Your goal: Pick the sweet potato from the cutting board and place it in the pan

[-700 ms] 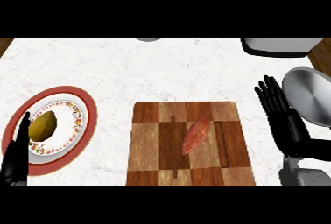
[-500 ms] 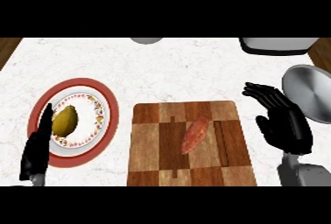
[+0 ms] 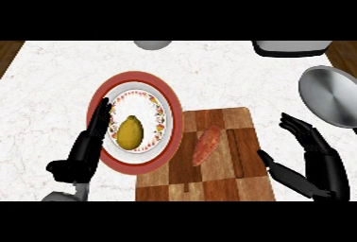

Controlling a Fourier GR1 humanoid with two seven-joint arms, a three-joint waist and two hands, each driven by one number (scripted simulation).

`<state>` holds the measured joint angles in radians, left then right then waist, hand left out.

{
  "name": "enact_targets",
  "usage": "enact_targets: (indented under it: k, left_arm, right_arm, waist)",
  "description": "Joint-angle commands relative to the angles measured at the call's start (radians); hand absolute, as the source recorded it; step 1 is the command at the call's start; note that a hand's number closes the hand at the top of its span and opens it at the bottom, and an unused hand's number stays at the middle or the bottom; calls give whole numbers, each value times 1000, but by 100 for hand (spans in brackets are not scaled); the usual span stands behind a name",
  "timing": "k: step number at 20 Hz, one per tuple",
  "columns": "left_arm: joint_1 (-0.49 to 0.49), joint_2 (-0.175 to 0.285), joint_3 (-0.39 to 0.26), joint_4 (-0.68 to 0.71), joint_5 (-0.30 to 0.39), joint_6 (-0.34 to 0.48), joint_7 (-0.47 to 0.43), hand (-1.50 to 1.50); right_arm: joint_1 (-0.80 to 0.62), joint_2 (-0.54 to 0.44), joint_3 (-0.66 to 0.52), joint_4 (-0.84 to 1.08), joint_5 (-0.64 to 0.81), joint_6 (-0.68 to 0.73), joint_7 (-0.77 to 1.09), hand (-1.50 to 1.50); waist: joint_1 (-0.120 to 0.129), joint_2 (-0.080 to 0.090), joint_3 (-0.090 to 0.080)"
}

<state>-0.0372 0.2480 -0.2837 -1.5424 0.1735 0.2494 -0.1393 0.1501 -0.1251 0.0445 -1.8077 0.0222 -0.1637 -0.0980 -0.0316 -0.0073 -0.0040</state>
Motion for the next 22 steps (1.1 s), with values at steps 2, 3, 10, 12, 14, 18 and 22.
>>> enact_targets:
  k: [2,3,10,12,14,18,22]
  left_arm:
    - [-33,-5,9,1,24,-69,-20,0]
    - [32,-20,-20,-8,6,-64,-59,0]
    - [-12,-31,-5,-10,-7,-69,-15,0]
    - [-33,-60,-20,-29,1,-49,42,0]
    - [-47,-29,21,24,15,-98,-16,0]
    - [-45,-71,-38,-43,-45,-35,24,0]
    - [7,-66,-21,-6,-28,-69,-25,0]
  right_arm:
    - [118,-61,40,-116,163,-39,32,-150]
    - [126,-54,82,-198,204,-51,102,-150]
    - [4,-180,104,-233,301,91,400,-150]
    - [-92,-181,168,-252,353,130,556,-150]
    - [-175,-198,167,-210,345,189,644,-150]
    - [-269,-192,285,-141,417,291,789,-150]
    - [-346,-153,369,7,452,358,793,-150]
  waist:
    - [21,6,3]
    - [25,5,3]
    - [36,8,3]
    - [42,9,2]
    - [45,11,2]
    - [55,8,2]
    - [50,9,3]
